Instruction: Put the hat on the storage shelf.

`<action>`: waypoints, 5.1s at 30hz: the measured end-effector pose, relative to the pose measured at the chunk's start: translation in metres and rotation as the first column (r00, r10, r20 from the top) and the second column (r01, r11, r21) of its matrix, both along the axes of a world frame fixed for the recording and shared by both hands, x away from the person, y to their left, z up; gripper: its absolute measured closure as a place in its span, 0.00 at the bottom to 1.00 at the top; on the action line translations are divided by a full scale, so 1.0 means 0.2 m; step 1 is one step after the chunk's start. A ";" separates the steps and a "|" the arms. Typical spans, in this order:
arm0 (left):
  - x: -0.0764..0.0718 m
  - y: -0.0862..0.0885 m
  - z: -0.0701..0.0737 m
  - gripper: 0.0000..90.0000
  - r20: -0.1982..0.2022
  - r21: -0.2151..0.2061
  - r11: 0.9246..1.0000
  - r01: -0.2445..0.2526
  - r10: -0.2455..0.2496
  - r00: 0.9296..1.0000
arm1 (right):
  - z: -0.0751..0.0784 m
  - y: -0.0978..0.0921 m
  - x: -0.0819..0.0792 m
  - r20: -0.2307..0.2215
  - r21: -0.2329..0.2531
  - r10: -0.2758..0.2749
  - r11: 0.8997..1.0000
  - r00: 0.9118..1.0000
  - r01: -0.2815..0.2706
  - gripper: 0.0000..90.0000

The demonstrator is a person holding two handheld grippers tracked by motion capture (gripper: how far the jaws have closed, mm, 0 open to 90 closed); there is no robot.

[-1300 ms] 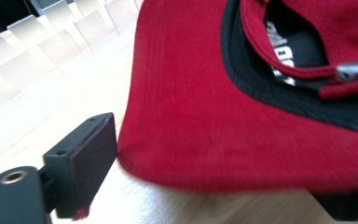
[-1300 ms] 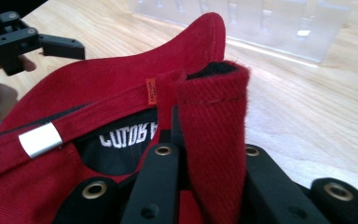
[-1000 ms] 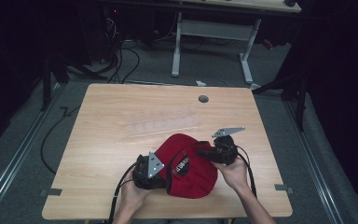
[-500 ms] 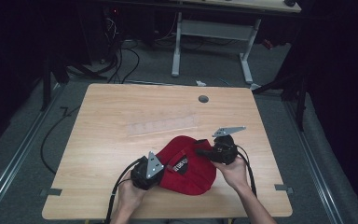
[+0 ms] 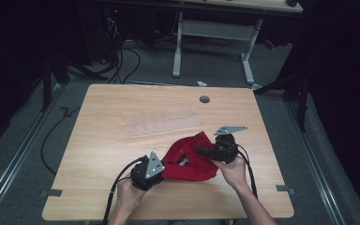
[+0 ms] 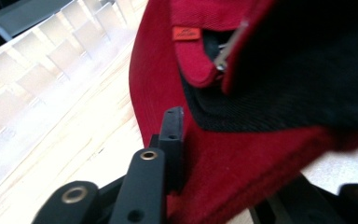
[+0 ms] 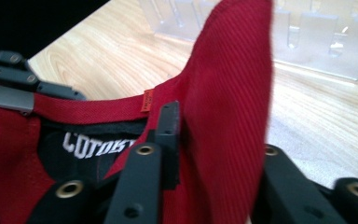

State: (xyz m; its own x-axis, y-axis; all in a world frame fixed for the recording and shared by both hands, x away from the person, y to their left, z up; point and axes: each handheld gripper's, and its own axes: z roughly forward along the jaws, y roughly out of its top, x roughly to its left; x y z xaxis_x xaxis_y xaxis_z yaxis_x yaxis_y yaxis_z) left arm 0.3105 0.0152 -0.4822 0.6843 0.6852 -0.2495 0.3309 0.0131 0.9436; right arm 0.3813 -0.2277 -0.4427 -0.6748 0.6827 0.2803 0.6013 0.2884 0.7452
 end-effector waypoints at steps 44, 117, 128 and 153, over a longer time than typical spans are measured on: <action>0.21 0.31 0.13 0.94 -0.153 -0.223 0.951 -0.214 0.182 0.971 | -0.38 -0.26 -0.09 0.121 -0.174 -0.278 0.939 0.953 0.296 0.49; 0.82 0.50 0.32 0.94 -0.102 -0.320 0.833 -0.451 0.443 0.891 | -0.44 -0.25 -0.09 0.149 -0.266 -0.301 0.905 0.942 0.331 0.39; 0.83 0.50 0.27 0.94 -0.092 -0.304 0.832 -0.465 0.460 0.883 | -0.44 -0.25 -0.09 0.153 -0.267 -0.297 0.906 0.943 0.329 0.38; 0.80 0.50 0.12 0.93 -0.156 -0.301 0.821 -0.485 0.460 0.874 | -0.44 -0.25 -0.09 0.156 -0.268 -0.294 0.906 0.943 0.327 0.38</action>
